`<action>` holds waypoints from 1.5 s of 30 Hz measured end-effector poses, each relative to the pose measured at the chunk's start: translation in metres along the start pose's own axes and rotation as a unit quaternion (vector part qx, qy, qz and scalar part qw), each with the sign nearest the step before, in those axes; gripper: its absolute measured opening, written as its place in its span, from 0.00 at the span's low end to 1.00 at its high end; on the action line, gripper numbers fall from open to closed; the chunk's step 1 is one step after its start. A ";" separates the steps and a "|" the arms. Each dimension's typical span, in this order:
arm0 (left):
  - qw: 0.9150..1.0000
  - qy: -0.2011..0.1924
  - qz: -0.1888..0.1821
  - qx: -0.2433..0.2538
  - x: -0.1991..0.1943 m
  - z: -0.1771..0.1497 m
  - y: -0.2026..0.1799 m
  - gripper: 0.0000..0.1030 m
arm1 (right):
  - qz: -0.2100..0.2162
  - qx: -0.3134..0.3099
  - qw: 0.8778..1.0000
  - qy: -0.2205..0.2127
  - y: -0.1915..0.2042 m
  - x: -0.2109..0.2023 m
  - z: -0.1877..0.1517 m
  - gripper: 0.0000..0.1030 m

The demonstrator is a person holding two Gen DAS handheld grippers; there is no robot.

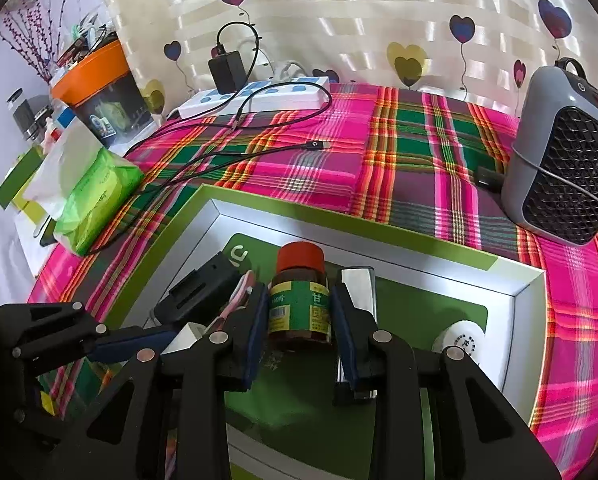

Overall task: Organize rigid objects
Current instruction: 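Lower the bottle with the right tool into the box while the left tool lowers the white cube, then open the right tool releasing the bottle while the left tool releases the cube in the box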

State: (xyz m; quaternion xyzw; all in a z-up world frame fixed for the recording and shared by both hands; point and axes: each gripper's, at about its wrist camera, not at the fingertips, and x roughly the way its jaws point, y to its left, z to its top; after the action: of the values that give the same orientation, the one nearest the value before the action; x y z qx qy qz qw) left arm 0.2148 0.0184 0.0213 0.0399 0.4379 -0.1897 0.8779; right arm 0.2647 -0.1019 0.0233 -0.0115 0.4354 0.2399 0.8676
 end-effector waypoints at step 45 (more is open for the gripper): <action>0.996 -0.041 0.018 -0.079 -0.079 -0.100 -0.054 0.37 | -0.090 0.056 0.991 -0.079 0.004 -0.134 -0.143 0.42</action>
State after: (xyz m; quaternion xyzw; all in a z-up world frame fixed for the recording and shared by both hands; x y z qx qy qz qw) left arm 0.0759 0.0155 0.0271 -0.0290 0.4147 -0.1403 0.8986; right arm 0.0883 -0.1855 0.0371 0.0172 0.3756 0.1363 0.9165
